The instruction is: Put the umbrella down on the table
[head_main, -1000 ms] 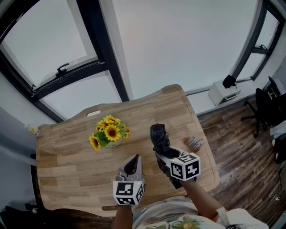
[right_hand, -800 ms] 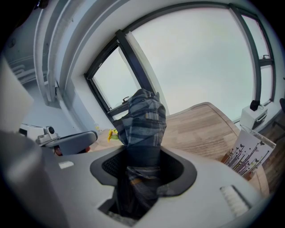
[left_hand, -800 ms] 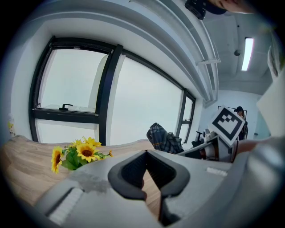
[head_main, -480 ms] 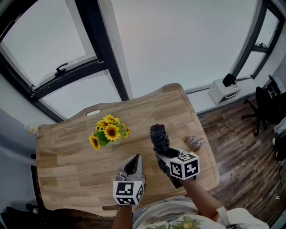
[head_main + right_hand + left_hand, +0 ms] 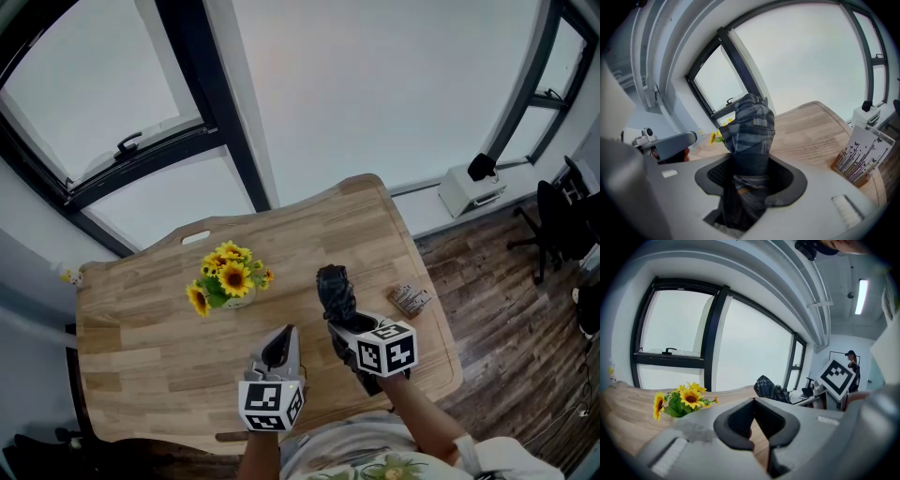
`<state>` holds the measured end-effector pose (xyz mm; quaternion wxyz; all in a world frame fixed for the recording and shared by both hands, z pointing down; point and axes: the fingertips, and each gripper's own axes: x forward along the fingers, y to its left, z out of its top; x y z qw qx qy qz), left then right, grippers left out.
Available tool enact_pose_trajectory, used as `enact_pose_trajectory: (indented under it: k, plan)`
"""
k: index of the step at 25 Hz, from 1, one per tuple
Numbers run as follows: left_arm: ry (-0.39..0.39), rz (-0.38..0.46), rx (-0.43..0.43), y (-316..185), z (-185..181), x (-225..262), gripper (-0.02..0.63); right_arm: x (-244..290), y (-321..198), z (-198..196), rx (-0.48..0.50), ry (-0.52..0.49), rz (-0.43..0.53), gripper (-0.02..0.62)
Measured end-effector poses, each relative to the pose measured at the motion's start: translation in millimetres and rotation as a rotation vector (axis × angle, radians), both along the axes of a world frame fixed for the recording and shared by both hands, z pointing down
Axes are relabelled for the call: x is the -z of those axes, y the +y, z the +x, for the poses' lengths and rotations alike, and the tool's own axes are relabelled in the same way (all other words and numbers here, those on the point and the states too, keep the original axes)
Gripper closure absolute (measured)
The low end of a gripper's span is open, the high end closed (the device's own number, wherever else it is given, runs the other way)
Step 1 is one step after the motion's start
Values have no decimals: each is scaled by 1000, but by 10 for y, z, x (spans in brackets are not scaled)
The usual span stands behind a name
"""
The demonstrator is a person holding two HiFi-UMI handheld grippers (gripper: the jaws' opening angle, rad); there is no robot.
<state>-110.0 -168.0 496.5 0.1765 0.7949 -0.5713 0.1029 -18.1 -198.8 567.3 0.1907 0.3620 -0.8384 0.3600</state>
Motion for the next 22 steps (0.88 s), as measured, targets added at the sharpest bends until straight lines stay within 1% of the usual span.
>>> enact_pose_trajectory:
  k: [22]
  plan:
    - [7,-28,-12,-13,52,-107,603,-378,2,61,-4,50,-77,396]
